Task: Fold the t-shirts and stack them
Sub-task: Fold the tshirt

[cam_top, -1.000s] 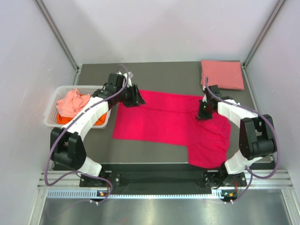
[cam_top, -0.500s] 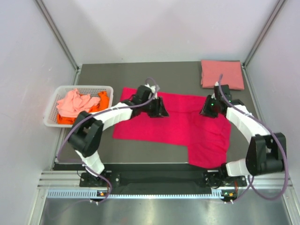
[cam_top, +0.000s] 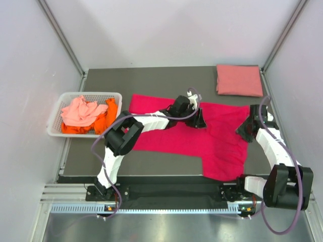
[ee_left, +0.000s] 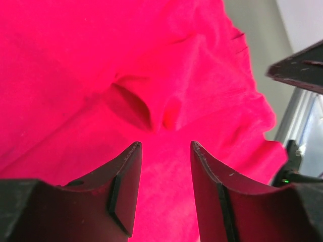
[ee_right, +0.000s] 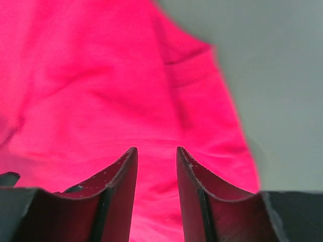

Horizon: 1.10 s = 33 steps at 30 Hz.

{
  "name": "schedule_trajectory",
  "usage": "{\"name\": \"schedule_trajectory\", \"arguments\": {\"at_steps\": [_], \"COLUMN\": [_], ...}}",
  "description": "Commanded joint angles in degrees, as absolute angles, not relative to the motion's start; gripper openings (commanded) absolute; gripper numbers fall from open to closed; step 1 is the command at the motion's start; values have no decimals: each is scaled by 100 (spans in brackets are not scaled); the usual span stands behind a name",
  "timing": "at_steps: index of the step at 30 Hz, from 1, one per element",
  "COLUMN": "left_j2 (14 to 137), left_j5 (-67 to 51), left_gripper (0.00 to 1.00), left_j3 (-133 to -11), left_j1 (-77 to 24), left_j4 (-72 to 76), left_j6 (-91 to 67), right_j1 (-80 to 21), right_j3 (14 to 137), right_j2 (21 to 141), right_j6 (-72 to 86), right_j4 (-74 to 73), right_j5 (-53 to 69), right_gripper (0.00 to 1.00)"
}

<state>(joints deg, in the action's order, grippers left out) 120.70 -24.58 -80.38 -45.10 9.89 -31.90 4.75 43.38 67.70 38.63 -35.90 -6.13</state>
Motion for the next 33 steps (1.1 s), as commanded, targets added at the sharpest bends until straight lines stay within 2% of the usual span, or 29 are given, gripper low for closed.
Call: {"name": "schedule_trajectory", "arguments": {"at_steps": [1, 13, 26, 30, 31, 33], "left_j2": [12366, 12823, 13087, 13078, 13069, 13026], "left_j5": [-2619, -3093, -3164, -3260, -3296, -3348], "left_gripper": [48, 49, 46, 38, 31, 24], "left_j3": [-8271, -8253, -8438, -8464, -8464, -8499], "left_j1": [-4526, -4605, -4676, -4685, -4676, -4685], "left_j4": [1564, 2346, 2294, 2312, 2312, 2268], "left_j6": [-2962, -3129, -3094, -3129, -3164, -3199], "right_j1": [799, 1020, 1028, 1028, 1028, 1028], "right_j3": [4149, 3586, 3349, 3279, 3278, 3252], "right_j2": [6557, 6495, 6539, 6531, 6530, 6487], "right_j6": [4069, 4289, 4395, 4447, 4447, 4456], "right_j4": [-3709, -3138, -2848, -2751, -2707, -2690], "right_j5": [-800, -343, -325, -264, -246, -229], "right_gripper": [38, 38, 34, 30, 29, 25]}}
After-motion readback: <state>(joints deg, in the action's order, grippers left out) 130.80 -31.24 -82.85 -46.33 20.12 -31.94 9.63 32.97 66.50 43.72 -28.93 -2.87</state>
